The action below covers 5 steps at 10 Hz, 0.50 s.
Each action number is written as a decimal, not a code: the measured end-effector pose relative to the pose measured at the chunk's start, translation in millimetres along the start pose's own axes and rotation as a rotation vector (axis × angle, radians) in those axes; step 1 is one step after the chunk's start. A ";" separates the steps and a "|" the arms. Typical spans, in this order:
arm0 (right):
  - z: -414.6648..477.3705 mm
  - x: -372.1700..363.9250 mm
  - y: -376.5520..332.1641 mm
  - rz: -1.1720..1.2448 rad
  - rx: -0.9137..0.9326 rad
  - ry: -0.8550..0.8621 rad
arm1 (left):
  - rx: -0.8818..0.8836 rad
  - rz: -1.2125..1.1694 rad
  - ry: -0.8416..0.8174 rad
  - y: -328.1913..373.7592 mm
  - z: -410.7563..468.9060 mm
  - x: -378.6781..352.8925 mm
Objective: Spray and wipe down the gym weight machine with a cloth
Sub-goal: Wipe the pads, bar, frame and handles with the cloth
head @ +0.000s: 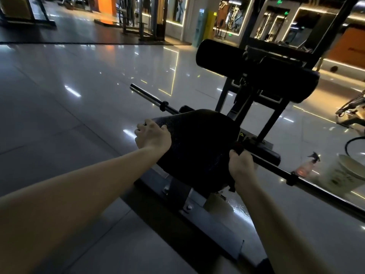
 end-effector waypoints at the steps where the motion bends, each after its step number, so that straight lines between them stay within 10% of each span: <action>1: 31.6 -6.3 -4.3 0.078 -0.001 0.030 | -0.003 0.028 0.031 0.4 3.7 -3.8; 5: 76.5 9.4 -11.6 0.032 0.009 -0.020 | 0.020 0.059 0.085 -1.5 8.6 -3.9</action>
Point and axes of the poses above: each hand's wrist, its own z-axis towards the middle knuckle, its own x-axis out of the back of the hand, y = z × x, the point moved 8 cm from there along z, towards the middle knuckle, and after that the axes turned 7 degrees about -y, right-handed, at the moved point
